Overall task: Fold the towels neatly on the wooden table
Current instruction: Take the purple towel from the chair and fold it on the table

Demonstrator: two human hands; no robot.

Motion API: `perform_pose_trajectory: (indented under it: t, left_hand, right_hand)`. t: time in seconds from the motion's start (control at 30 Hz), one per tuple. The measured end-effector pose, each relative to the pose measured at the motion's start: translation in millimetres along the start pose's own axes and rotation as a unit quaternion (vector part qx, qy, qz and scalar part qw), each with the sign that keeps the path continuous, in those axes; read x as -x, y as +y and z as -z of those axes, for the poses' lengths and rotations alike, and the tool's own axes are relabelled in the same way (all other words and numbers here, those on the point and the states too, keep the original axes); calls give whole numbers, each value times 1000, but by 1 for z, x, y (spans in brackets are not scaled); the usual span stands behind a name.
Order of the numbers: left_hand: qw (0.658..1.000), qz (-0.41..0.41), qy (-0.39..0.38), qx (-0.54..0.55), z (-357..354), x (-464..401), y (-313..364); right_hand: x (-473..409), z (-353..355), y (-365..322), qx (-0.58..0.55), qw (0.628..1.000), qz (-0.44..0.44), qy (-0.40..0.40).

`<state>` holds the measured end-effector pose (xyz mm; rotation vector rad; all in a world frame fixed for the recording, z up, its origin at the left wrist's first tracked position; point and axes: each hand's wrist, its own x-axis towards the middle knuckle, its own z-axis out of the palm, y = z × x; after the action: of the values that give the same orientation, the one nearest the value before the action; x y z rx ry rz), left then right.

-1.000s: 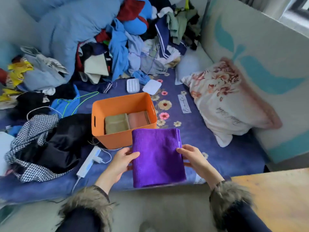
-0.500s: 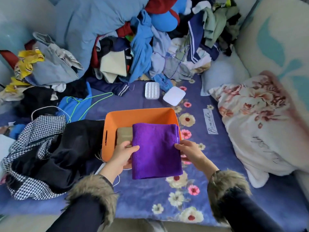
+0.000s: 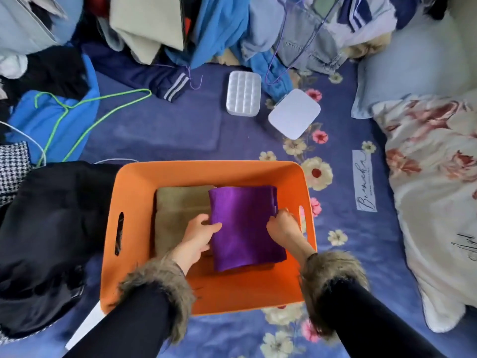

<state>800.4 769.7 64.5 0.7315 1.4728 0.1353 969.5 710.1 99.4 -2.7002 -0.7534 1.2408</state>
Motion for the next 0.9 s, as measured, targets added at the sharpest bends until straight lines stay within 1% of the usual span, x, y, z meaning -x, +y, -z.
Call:
perform_pose_trajectory:
  t: [0.17, 0.27, 0.33, 0.4, 0.43, 0.53, 0.6, 0.63, 0.67, 0.7, 0.77, 0.8, 0.83, 0.87, 0.9]
  left_hand:
    - [998, -12, 15, -58, -12, -37, 1]
    - [995, -15, 19, -100, -12, -45, 4]
    - [991, -23, 18, -129, -12, -47, 5]
    - [983, -48, 13, -178, -11, -48, 5]
    - [976, -63, 10, -208, -10, -48, 4]
    - [946, -128, 1, -299, -9, -41, -1]
    - [902, -219, 26, -371, -6, -36, -8]
    - [869, -272, 39, -412, -3, -34, -11]
    - [826, -317, 43, -463, -1, -34, -13]
    - [777, -355, 34, -519, 2, -38, -16]
    - [674, -379, -3, -635, 4, -49, -19]
    - [633, -378, -13, -675, 4, -54, -18]
    - [603, -374, -20, -704, 3, -61, -17]
    - [583, -373, -26, -721, 2, -67, -16]
    - [579, -368, -31, -727, 0, -73, -16]
  right_hand:
    - [-21, -10, -6, 23, 999, -30, 29]
    - [-24, -14, -11, 38, 998, -50, 31]
    - [-26, -17, -11, 57, 997, -46, 39]
    - [-24, -22, -9, 73, 996, -23, 39]
    - [-21, -25, -7, 104, 994, 4, 45]
    - [-12, -37, 2, 209, 967, 123, 72]
    - [-14, -45, 5, 298, 938, 172, 48]
    - [-19, -46, 6, 342, 920, 185, 36]
    - [-25, -47, 7, 382, 903, 194, 31]
    - [-31, -45, 8, 418, 886, 198, 29]
    - [-43, -42, 9, 470, 860, 198, 22]
    - [-49, -41, 9, 486, 852, 195, 14]
    - [-54, -41, 10, 499, 846, 190, 4]
    - [-59, -42, 10, 509, 840, 186, -6]
    - [-65, -44, 10, 516, 837, 181, -16]
